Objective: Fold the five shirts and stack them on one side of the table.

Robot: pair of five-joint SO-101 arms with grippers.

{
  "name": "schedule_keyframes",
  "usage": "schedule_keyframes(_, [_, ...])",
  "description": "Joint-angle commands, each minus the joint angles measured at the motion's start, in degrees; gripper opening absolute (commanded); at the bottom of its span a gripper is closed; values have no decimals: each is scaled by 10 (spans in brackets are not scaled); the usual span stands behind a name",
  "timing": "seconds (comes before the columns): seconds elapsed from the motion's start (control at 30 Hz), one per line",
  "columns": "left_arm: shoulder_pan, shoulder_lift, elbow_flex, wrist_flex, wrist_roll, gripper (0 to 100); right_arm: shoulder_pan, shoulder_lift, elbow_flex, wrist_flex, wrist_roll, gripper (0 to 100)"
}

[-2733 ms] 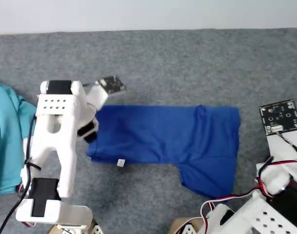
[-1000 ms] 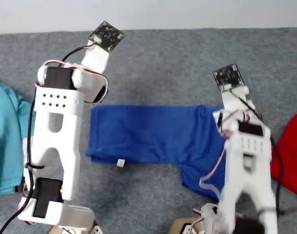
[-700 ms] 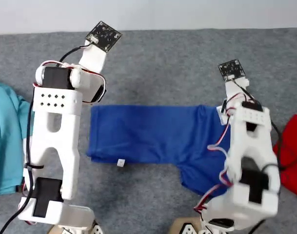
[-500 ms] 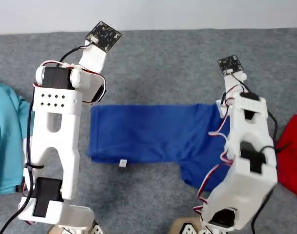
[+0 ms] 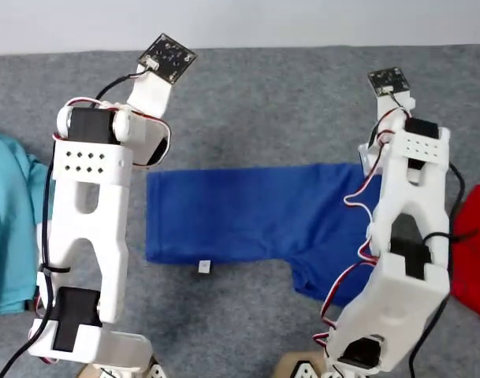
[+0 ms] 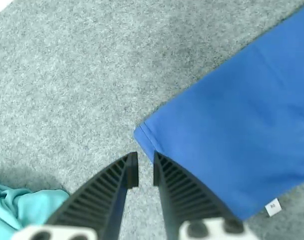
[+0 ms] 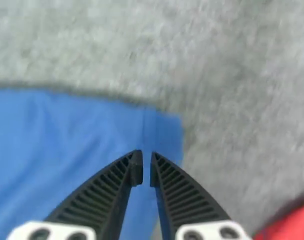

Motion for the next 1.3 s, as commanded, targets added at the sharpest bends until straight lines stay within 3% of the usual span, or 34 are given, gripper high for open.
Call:
schedule_keyframes(0.0, [22,-25,-22,7,4,55,11,-81,-36,90,-8,39])
schedule_keyframes(0.17, [82,-20,-22,10,3,55,16,-176,-36,192,-9,39])
schedule_keyframes(0.6, [236,33,0,17,6,55,87,-440,-36,326,-9,10])
schedule_keyframes(0.97, [407,171,-2,7,6,55,106,-705,-36,349,-9,10])
schedule_keyframes(1.27, [525,273,-80,2,6,60,106,-810,-36,349,-8,11])
